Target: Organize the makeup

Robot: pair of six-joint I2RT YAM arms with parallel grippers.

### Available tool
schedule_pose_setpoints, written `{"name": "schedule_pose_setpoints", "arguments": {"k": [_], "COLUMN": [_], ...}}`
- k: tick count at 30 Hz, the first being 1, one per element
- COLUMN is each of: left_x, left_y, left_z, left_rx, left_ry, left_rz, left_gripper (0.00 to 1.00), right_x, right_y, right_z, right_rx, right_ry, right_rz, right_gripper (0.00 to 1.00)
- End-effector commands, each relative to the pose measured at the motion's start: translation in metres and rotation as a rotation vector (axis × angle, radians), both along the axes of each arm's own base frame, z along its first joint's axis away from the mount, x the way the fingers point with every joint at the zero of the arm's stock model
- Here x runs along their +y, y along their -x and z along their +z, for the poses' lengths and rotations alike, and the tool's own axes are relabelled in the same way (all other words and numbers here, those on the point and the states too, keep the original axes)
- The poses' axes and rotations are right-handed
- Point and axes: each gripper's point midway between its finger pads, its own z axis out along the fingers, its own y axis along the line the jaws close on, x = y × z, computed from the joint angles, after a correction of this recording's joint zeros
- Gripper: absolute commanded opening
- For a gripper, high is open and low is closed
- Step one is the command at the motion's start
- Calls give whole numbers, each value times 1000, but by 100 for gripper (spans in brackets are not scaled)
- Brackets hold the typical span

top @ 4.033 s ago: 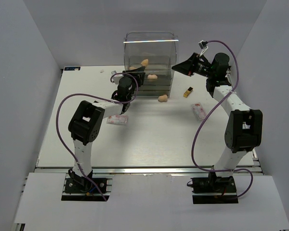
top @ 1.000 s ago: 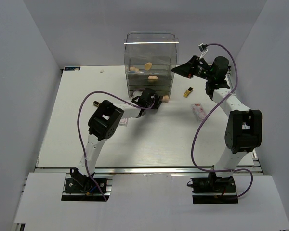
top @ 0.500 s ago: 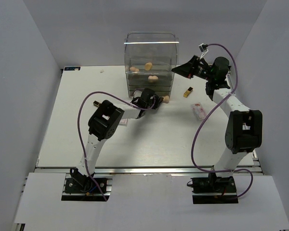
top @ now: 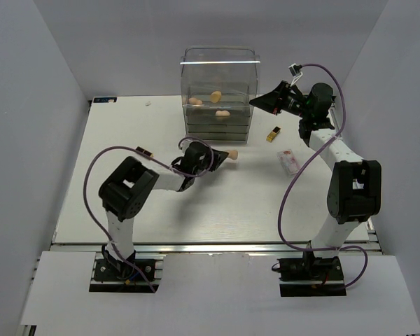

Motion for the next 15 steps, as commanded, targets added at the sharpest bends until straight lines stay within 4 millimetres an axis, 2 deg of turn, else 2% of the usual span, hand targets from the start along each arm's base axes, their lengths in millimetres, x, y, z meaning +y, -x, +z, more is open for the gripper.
{"name": "schedule_pose_setpoints", "arguments": {"k": [1, 2, 5, 10, 11, 13, 14, 15], "left_x": [11, 17, 34, 46, 49, 50, 50, 53], "left_y": [0, 2, -13, -42, -49, -59, -65, -73], "left_z": [96, 95, 122, 147, 144, 157, 154, 165], "left_rx": [-248, -255, -324, -377, -376, -397, -393, -413], "left_ry": [126, 137, 201, 283, 286, 323, 325, 343], "left_rz": [24, 39, 105, 184, 198, 217, 225, 237], "left_gripper": [5, 5, 6, 7, 7, 7, 7, 7], "right_x": [-2, -2, -2, -2, -2, -2, -2, -2], "right_y": [13, 13, 13, 13, 13, 13, 13, 13], "right_z": [35, 34, 35, 38, 38, 39, 39, 38], "right_rx": [-114, -116, -114, -120, -121, -126, -126, -124], "right_ry": [-12, -10, -10, -8, -8, -8, -8, -7], "right_rz": [7, 7, 8, 11, 11, 11, 11, 10], "right_gripper": [22, 22, 22, 22, 22, 22, 22, 22]}}
